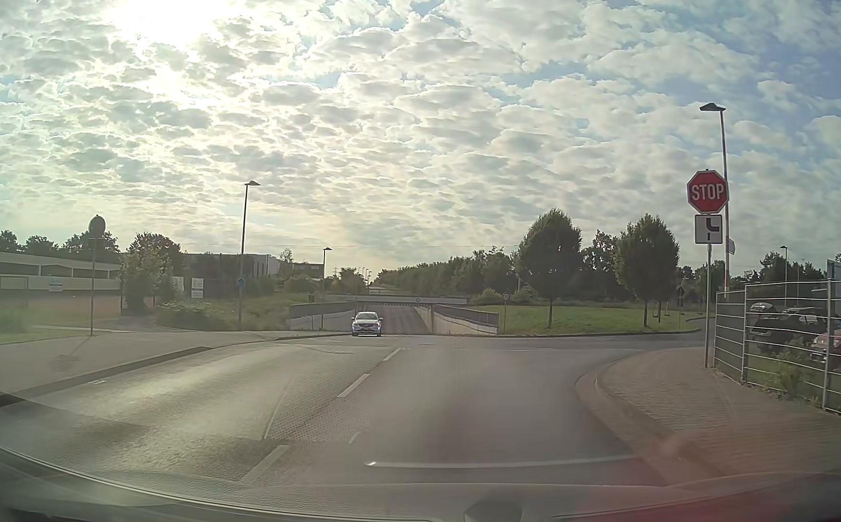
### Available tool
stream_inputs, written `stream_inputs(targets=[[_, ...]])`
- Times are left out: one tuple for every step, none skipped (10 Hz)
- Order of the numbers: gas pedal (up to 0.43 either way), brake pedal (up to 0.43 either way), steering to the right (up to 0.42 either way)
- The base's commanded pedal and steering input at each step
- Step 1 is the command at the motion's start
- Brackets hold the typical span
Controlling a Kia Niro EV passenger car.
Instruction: Follow the waypoints while adhering to traffic rules and regulations
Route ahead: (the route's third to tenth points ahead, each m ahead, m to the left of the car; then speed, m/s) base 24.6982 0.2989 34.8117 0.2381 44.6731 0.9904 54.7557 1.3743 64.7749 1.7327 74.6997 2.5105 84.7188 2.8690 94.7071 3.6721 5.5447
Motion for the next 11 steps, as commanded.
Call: stream_inputs(targets=[[0.0, 0.03, 0.002], [0.0, 0.03, 0.001], [0.0, 0.03, 0.001], [0.0, 0.03, 0.001], [0.0, 0.03, 0.001], [0.0, 0.03, 0.001], [0.0, 0.037, 0.001], [0.0, 0.049, 0.001], [0.0, 0.055, 0.001], [0.0, 0.073, 0.001], [0.0, 0.128, 0.001]])
